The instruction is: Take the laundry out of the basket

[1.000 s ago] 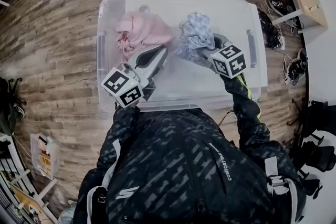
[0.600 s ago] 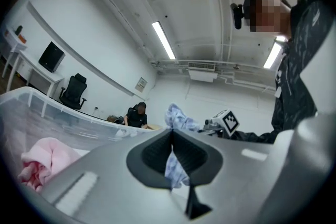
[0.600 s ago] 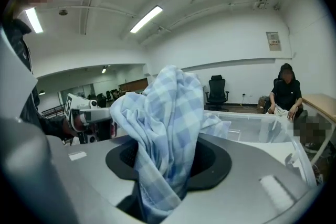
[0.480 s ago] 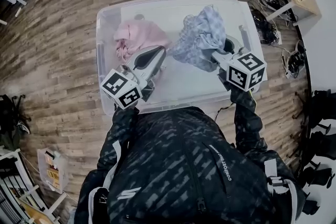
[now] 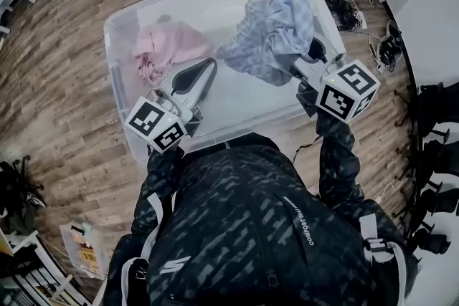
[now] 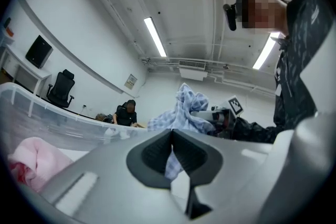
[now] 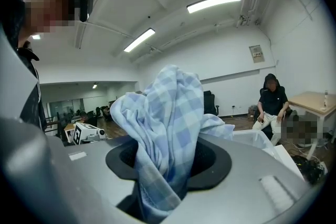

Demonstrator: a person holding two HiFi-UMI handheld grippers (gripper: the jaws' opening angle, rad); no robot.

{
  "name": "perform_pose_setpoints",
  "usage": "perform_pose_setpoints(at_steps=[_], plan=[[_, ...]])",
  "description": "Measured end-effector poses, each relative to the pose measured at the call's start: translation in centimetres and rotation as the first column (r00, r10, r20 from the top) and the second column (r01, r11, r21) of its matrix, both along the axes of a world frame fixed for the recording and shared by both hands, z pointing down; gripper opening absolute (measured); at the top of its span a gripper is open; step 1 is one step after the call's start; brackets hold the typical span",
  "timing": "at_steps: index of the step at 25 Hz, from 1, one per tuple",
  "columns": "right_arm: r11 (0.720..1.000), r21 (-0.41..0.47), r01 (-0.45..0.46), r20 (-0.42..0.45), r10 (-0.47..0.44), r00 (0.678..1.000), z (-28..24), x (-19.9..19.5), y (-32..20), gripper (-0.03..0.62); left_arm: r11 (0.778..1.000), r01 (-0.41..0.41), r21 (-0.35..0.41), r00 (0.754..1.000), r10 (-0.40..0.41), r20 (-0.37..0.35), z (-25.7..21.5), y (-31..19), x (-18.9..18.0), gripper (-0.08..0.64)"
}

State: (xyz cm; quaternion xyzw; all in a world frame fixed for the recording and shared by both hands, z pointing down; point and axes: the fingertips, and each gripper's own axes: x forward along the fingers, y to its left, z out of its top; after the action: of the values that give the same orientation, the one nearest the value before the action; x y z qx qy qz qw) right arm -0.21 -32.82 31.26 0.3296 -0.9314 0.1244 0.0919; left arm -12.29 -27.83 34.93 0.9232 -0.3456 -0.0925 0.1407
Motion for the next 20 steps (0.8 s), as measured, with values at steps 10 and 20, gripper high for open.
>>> perform_pose_setpoints(at_steps=[10,20], plan=[[0.999,0.041,0.023,0.07,-0.026,0.997,-3.9,5.2,-1.0,0.195,1.0,0.017,-0.009,1.0,-0.017,-0.009,-0.6,-1.9,4.7,0.009],[0.993,0.121,-0.011,0.151,-0.007,0.988,-8.8,15.1,-5.5,0.195,0.999,0.042,0.018,0.999,-0.042,0.016,-2.2,-5.1,11.5,0.009]])
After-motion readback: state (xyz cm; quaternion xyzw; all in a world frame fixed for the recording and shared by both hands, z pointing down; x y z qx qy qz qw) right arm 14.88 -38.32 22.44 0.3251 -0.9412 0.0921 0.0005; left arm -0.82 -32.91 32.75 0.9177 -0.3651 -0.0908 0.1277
